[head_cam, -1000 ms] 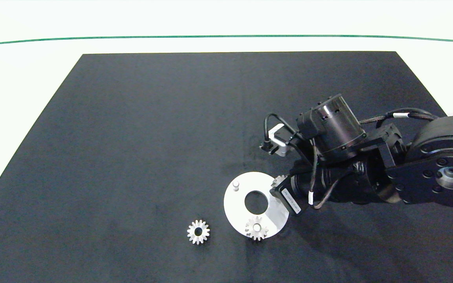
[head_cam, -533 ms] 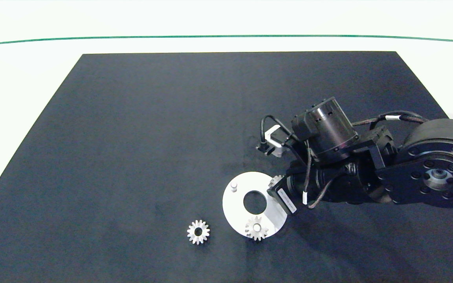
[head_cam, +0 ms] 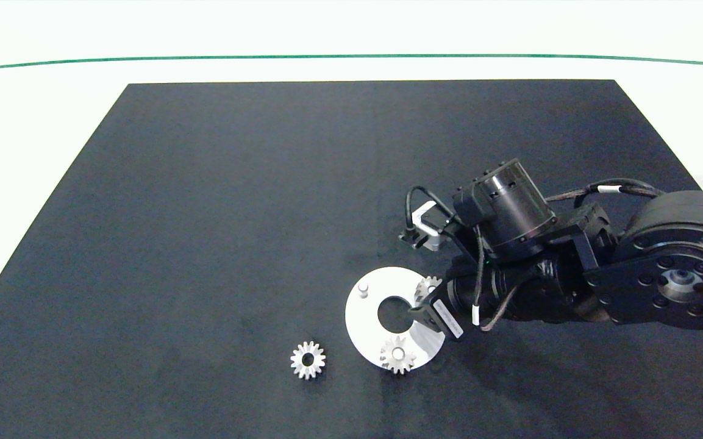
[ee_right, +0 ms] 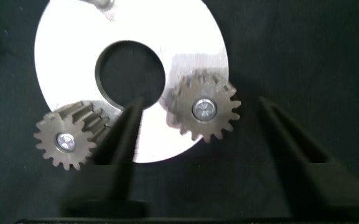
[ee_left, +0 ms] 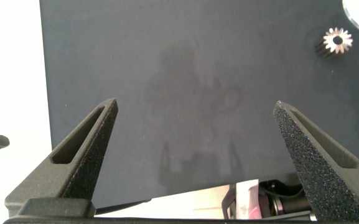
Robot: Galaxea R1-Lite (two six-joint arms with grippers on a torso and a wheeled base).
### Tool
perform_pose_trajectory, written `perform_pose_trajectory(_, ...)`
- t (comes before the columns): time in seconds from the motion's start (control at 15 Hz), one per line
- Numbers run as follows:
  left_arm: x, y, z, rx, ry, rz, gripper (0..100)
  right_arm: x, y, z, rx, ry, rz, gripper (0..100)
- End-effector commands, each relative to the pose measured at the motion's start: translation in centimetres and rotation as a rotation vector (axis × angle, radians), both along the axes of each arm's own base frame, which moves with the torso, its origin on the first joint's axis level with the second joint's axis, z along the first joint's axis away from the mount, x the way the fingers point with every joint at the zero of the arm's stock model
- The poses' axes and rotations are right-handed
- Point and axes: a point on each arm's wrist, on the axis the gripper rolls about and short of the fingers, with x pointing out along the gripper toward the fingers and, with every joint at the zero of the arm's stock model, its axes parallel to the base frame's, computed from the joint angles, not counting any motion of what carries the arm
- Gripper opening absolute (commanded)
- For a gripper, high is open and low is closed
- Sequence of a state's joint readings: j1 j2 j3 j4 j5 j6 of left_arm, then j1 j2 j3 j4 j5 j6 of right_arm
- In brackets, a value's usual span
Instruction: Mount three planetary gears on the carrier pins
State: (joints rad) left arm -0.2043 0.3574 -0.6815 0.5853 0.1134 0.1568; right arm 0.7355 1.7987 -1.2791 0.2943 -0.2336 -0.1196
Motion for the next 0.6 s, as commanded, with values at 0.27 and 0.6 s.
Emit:
perform_pose_trajectory(0.27,2.0,-0.2,-1.7,0.094,0.129,-0.115,100,-9.4,-8.6,6.7,0.151,-0.178,-0.028,100)
perform_pose_trajectory(0.6,8.3,-2.7,-2.4,0.163,0.190,-0.250,100,-20.7,-19.0,8.5,0.231,-0.280,-0.062,100)
